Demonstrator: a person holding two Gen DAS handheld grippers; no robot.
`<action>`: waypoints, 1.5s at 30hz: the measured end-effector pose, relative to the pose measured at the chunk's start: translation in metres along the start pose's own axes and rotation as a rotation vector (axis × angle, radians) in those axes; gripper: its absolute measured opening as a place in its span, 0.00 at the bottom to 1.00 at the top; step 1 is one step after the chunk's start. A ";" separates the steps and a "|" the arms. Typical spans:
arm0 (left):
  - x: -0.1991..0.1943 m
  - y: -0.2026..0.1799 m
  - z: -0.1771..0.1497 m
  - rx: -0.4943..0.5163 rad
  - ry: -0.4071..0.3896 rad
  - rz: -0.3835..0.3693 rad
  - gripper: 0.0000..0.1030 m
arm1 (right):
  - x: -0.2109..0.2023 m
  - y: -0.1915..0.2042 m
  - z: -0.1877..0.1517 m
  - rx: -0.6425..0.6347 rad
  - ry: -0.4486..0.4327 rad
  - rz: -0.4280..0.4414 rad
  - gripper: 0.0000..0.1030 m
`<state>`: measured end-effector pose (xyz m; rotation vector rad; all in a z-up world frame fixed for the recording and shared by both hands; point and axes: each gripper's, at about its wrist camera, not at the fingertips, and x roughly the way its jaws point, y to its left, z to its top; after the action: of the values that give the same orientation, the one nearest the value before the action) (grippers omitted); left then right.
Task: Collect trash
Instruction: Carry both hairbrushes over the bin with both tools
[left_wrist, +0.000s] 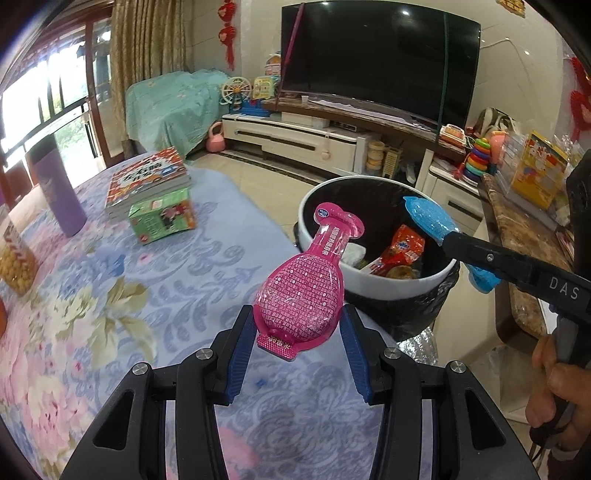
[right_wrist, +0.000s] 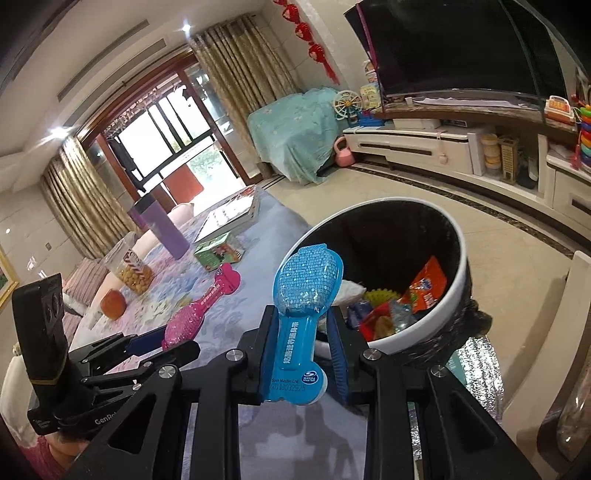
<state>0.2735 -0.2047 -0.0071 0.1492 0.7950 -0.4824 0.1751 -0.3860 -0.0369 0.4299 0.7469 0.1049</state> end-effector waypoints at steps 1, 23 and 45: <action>0.002 -0.002 0.002 0.004 0.000 -0.002 0.44 | -0.001 -0.002 0.001 0.003 -0.002 -0.003 0.26; 0.032 -0.025 0.034 0.048 0.010 0.000 0.44 | 0.005 -0.031 0.023 0.027 -0.005 -0.046 0.26; 0.058 -0.041 0.054 0.094 0.029 0.021 0.44 | 0.020 -0.048 0.036 0.046 0.022 -0.067 0.26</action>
<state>0.3235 -0.2782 -0.0089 0.2522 0.7988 -0.4985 0.2113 -0.4370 -0.0467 0.4477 0.7863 0.0294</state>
